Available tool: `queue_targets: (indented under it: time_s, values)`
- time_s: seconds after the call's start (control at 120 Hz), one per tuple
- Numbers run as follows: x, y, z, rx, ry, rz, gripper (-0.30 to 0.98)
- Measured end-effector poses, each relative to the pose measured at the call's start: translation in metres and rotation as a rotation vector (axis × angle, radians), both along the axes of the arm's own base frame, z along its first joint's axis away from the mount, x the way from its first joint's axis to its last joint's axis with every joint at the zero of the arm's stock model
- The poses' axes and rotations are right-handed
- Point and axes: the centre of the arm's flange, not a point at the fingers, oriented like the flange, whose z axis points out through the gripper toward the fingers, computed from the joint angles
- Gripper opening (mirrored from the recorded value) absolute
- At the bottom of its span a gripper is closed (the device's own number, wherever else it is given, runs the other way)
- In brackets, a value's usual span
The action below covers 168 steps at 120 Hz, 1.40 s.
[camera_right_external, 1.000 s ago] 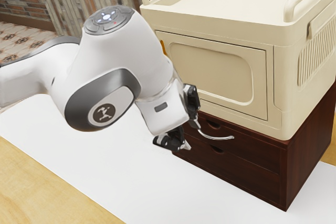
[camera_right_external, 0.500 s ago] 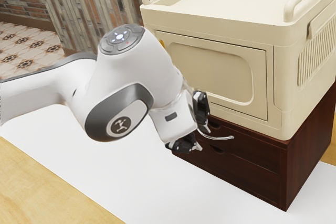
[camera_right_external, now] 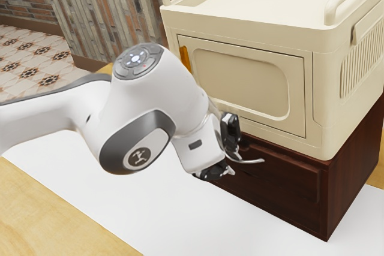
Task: Pull the drawer handle with one arm to open the drawer
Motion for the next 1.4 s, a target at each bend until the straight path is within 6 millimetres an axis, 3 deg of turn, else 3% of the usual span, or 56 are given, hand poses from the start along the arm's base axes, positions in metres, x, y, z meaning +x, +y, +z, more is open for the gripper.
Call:
queue_targets:
  time_s: [0.183, 0.542, 1.4]
  values:
    - [-0.03, 0.003, 0.002, 0.01, -0.032, -0.008, 0.02]
    - [-0.082, 0.013, 0.003, 0.022, -0.079, -0.002, -0.02]
    - [-0.139, 0.008, -0.009, -0.01, -0.091, 0.003, -0.02]
